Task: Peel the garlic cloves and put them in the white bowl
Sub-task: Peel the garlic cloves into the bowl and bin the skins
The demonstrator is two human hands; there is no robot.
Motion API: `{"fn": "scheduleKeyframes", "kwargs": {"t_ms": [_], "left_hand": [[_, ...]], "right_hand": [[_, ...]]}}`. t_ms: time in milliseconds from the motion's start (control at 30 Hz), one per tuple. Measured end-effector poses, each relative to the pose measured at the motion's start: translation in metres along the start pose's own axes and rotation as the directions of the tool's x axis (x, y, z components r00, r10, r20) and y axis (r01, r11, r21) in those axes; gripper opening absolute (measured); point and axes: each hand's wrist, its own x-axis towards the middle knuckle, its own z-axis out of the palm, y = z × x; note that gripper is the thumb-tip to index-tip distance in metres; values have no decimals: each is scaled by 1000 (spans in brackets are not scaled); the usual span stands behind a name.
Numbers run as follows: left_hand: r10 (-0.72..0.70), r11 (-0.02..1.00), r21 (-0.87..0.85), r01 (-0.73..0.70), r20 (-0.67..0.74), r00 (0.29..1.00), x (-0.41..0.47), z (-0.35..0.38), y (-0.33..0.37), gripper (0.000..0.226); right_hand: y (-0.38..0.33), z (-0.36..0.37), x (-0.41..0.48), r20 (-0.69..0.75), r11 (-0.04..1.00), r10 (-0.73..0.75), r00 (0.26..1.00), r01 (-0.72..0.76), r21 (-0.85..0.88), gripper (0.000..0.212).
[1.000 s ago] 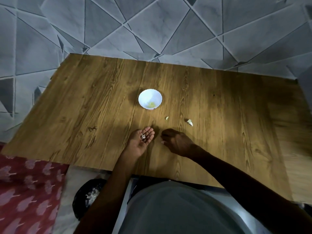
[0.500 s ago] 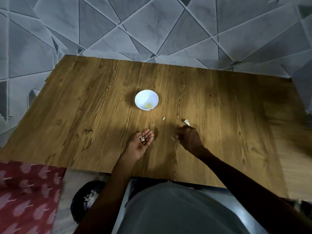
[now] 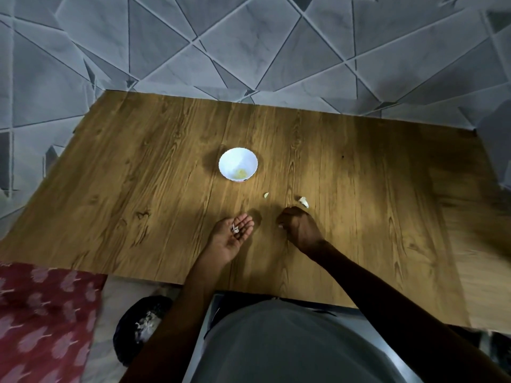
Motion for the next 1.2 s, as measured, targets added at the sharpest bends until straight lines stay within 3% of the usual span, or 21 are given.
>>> {"fn": "scheduleKeyframes", "kwargs": {"t_ms": [133,300,433,533,633,733,800,900,967,1067,1200], "left_hand": [[-1,1000,-15,1,0,1000,0,2,-3,41],[13,1000,15,-13,1,1000,3,5,-6,42],[10,998,67,-7,-35,999,6,6,-14,39],[-22,997,68,24,-35,999,3,12,-26,32],[-50,998,34,50,-10,999,0,15,-36,28],[-92,995,-48,92,5,996,1,16,-40,25],[-98,994,-38,99,5,995,4,16,-40,26],[-110,993,-45,111,37,993,2,17,-37,38],[-132,989,-64,136,60,989,1,18,-34,46],[-94,989,-115,97,29,995,2,16,-27,41],[-84,989,-123,87,29,996,1,8,-17,42]], "right_hand": [[0,0,0,2,995,-31,1000,31,-90,12],[-8,6,-1,62,979,37,997,-24,-202,33],[-34,-7,3,-79,946,258,963,-235,223,12],[-64,-19,7,-59,901,236,970,-195,386,16],[-85,-18,7,128,962,177,976,-199,185,16],[-92,-17,6,132,981,193,972,-188,-55,16],[-91,-23,5,101,971,239,966,-238,-20,15],[-79,-33,5,103,926,275,956,-292,237,16],[-60,-34,6,8,904,321,947,-309,297,26],[-27,-31,8,-82,874,460,884,-435,218,31],[1,-23,8,-48,884,463,885,-458,90,27]]}}
